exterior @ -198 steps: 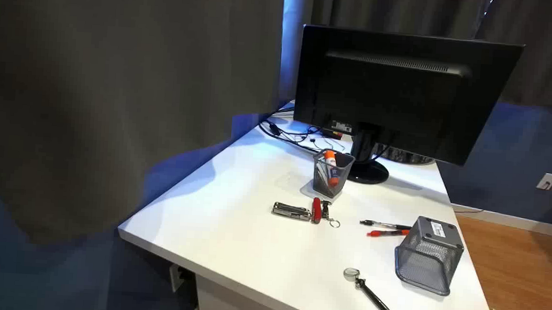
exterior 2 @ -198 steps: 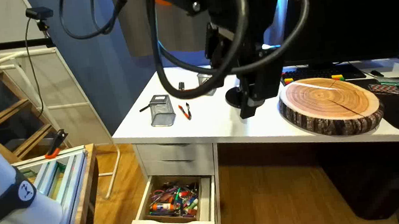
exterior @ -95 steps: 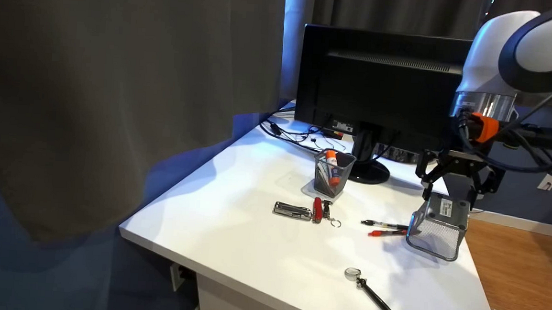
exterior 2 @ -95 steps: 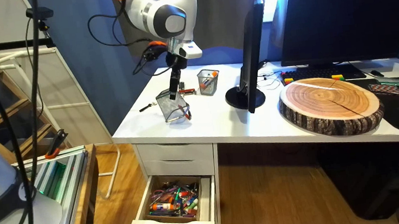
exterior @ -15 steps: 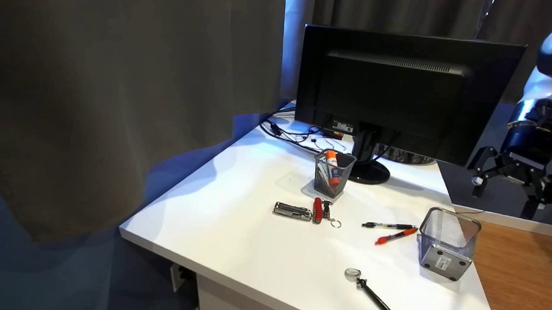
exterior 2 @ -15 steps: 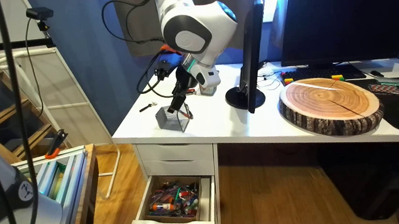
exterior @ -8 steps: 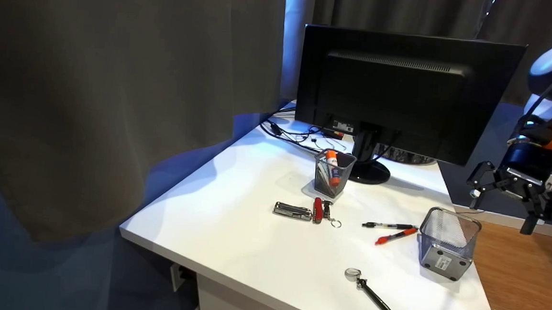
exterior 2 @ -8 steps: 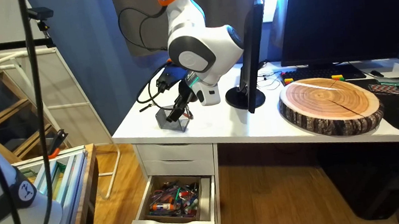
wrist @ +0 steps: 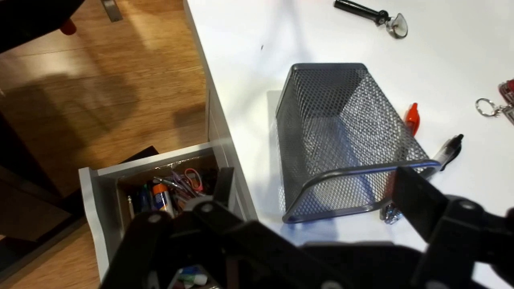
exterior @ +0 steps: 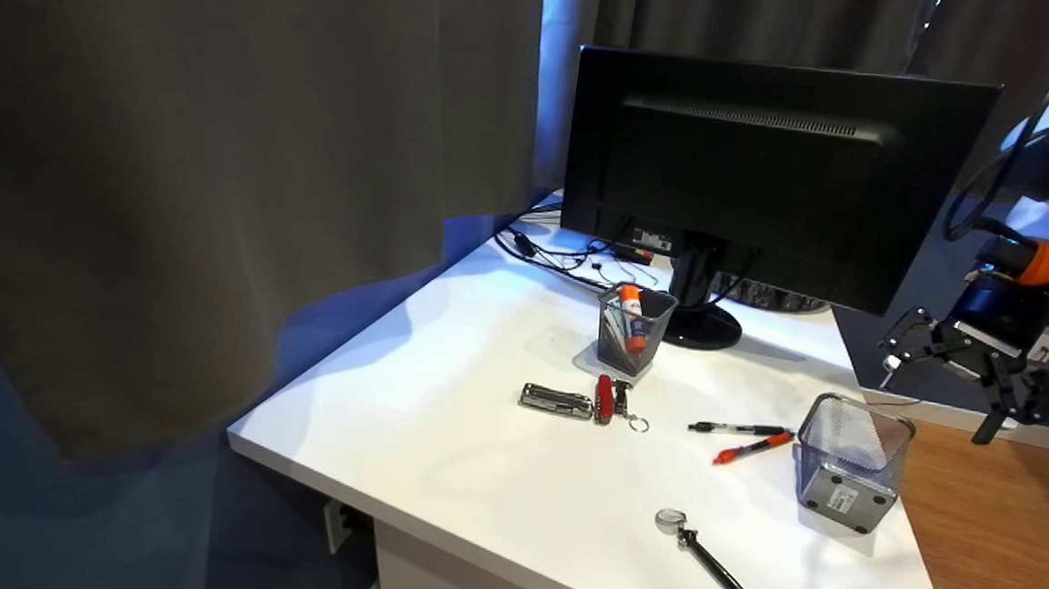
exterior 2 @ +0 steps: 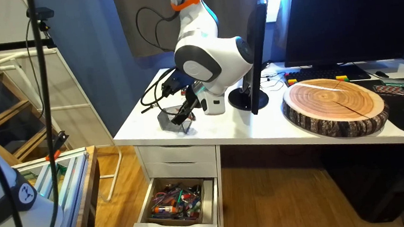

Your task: Turn the grey basket over

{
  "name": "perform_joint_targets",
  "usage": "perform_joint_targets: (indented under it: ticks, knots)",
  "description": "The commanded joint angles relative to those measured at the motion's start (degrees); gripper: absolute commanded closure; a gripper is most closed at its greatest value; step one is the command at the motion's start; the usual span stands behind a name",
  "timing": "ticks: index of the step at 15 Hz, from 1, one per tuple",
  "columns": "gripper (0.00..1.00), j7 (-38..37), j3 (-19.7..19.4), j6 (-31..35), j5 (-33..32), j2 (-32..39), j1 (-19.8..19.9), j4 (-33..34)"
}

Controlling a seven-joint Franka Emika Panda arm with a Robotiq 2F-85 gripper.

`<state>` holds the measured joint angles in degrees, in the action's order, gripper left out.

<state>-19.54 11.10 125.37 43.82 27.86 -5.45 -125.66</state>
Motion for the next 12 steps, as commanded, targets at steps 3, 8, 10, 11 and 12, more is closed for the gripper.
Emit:
perform_joint_targets:
  ticks: [3, 8, 10, 11, 12]
  knots:
    - [0.0, -1.0, -1.6, 0.3, 4.7, 4.0, -1.6, 2.4]
    - [0.05, -0.7, -1.7, -1.1, 6.5, 6.3, -1.5, 3.7]
    - [0.29, -0.5, -1.6, -1.8, 7.2, 6.8, -1.4, 4.0]
    - [0.31, -0.4, -1.6, -1.9, 7.6, 7.0, -1.4, 4.1]
    - [0.39, -0.4, -1.7, -2.1, 7.7, 7.2, -1.4, 4.2]
